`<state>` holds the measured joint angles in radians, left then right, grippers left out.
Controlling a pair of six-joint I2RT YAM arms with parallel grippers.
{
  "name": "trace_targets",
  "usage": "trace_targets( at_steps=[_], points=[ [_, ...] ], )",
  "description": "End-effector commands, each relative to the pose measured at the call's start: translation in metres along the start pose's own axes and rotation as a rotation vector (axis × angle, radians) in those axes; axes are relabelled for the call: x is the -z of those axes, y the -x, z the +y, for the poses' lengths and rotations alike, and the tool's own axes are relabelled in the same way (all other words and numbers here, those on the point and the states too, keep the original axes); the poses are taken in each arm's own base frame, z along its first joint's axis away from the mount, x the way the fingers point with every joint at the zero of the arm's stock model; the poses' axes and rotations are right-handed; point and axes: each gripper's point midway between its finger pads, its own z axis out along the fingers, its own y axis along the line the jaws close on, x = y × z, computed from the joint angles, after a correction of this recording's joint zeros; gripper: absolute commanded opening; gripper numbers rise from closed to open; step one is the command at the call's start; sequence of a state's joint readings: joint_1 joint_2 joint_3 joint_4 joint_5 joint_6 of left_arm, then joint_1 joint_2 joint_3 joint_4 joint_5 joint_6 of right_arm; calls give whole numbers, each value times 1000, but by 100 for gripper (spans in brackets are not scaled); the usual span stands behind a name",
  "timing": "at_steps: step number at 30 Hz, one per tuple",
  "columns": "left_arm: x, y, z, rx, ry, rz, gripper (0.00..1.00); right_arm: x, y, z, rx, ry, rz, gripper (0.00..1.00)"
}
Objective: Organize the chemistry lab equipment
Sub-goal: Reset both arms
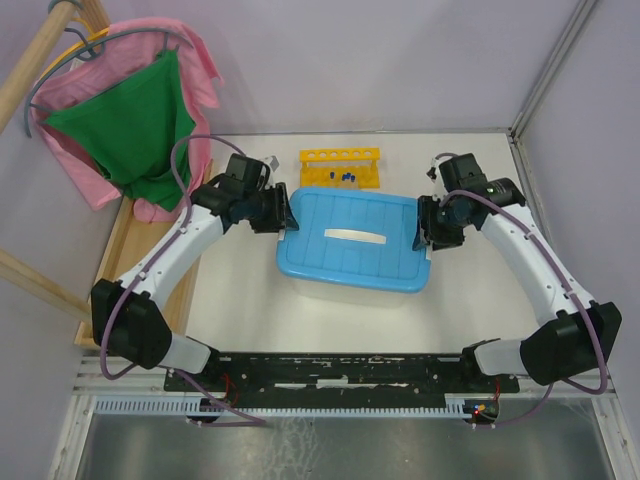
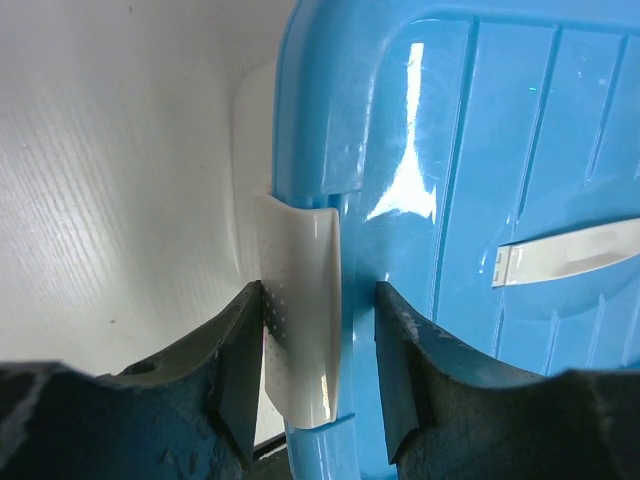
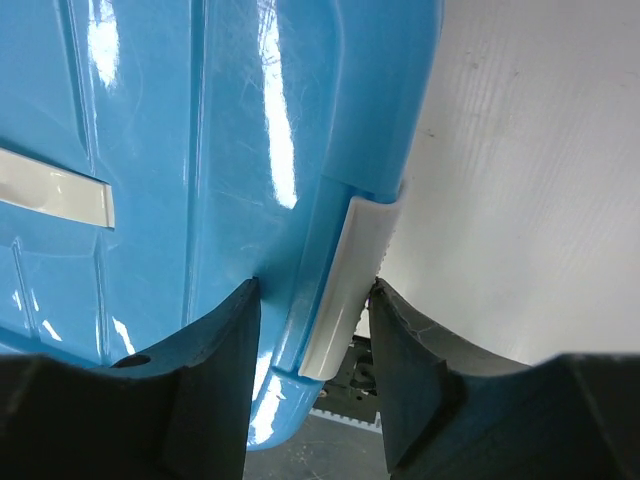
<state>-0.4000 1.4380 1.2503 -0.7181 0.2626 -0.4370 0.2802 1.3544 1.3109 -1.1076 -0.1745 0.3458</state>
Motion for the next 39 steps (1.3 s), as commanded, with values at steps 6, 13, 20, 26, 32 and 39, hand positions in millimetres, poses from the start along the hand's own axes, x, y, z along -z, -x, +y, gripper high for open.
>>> trace_targets(
  at_steps=[6,13,20,26,32,39],
  points=[
    [22,25,31,-41,310,-129,41,43,44,-16,71,-225,-207,76],
    [96,116,40,-23,491,-489,45,109,107,-15,95,-310,-475,84],
    [127,201,39,0,362,-693,58,133,185,-6,164,-390,-613,100],
    [81,220,94,123,265,-535,55,109,221,-27,182,-552,-581,100],
    [43,204,114,106,272,-491,56,66,223,-53,144,-603,-503,100],
    [10,174,134,115,287,-408,56,34,216,-67,100,-591,-456,100]
  ],
)
